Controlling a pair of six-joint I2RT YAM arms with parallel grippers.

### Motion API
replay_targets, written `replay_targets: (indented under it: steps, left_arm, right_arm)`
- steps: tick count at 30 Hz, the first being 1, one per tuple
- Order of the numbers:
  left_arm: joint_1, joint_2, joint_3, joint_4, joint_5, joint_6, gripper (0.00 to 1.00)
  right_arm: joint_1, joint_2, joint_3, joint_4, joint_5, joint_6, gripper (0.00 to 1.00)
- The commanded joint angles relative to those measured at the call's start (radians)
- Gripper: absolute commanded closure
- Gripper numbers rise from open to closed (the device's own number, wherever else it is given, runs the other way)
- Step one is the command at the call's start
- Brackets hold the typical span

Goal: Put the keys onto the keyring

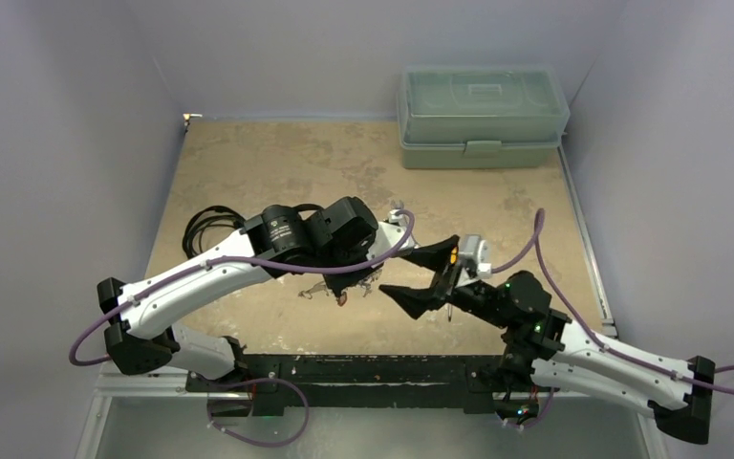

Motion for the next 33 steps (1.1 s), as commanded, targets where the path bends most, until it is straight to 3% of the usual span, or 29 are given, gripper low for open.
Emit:
replay_targets:
  steps: [1, 12, 18, 28, 31, 32, 33]
  left_arm:
    - [0.001, -0.027, 0.027, -0.012, 0.098, 0.01, 1.0]
    - [0.0, -0.063, 0.006, 0.007, 0.196, 0.01, 1.0]
    - [0.0, -0.064, 0.017, 0.022, 0.266, 0.041, 1.0]
    - [0.0, -0.081, 0.026, 0.029, 0.293, 0.053, 1.0]
    - [0.0, -0.088, 0.018, 0.033, 0.297, 0.055, 1.0]
    - [0.0, -0.09, 0.015, 0.036, 0.297, 0.054, 1.0]
    - [0.0, -0.091, 0.012, 0.037, 0.29, 0.054, 1.0]
  right_arm:
    - [0.002, 0.11, 0.112, -0.11, -0.273, -0.101, 0.26]
    - [0.002, 0.096, 0.086, -0.081, -0.263, -0.139, 0.2]
    - [0.002, 0.127, 0.098, -0.111, -0.33, -0.145, 0.28]
    - [0.002, 0.177, 0.11, -0.1, -0.363, -0.146, 0.68]
    - [0.002, 0.182, 0.108, -0.082, -0.378, -0.143, 0.94]
    - [0.002, 0.184, 0.107, -0.073, -0.383, -0.141, 1.0]
    - [0.002, 0.186, 0.104, -0.063, -0.39, -0.136, 1.0]
